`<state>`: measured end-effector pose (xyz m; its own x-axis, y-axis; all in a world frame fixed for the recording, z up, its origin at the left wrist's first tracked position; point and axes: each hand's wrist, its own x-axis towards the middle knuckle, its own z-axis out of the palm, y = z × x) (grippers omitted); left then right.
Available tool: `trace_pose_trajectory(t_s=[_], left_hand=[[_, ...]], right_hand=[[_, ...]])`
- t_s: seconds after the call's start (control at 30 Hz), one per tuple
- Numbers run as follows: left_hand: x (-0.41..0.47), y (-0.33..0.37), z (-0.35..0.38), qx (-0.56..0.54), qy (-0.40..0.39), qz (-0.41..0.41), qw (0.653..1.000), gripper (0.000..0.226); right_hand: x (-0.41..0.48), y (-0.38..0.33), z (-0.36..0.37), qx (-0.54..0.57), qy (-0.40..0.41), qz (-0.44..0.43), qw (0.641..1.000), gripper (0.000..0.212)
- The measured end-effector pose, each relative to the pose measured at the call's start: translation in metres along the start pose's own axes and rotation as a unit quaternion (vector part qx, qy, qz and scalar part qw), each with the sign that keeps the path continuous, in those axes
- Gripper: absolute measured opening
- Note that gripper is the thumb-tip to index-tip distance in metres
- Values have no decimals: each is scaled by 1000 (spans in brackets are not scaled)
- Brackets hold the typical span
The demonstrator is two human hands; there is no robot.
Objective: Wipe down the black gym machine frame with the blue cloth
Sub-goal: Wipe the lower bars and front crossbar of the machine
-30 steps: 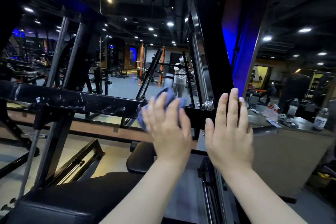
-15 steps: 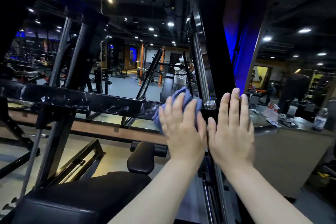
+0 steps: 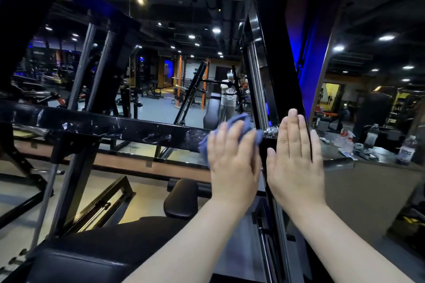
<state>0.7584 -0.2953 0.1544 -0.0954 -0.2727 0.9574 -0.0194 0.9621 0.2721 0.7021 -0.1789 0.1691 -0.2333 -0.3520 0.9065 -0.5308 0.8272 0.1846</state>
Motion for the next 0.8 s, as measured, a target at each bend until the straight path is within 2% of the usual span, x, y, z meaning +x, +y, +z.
trace_pose_trajectory(t_s=[0.07, 0.13, 0.3, 0.43, 0.57, 0.63, 0.7, 0.8], left_hand=[[-3, -8, -4, 13, -11, 81, 997, 27], [5, -21, -11, 34, -7, 93, 995, 29], [14, -46, -23, 39, 46, -35, 998, 31], [13, -23, -14, -4, 31, -81, 996, 29], [1, -23, -20, 0, -45, 52, 998, 30], [7, -46, -32, 21, -40, 66, 997, 30], [14, -66, -41, 33, -11, 17, 999, 31], [17, -65, -40, 28, 20, -72, 997, 33]], right_hand=[[3, -7, -2, -19, 15, -34, 999, 67], [7, -18, 0, -30, 24, -75, 996, 64], [11, -27, 9, -49, -10, -79, 996, 62], [13, -23, 10, -67, -8, -79, 995, 60], [10, -24, 9, -70, -23, -92, 993, 61], [11, -27, 6, -56, -12, -76, 995, 58], [13, -33, 3, -48, 3, -71, 996, 55], [21, -50, 8, -34, 17, -107, 994, 53]])
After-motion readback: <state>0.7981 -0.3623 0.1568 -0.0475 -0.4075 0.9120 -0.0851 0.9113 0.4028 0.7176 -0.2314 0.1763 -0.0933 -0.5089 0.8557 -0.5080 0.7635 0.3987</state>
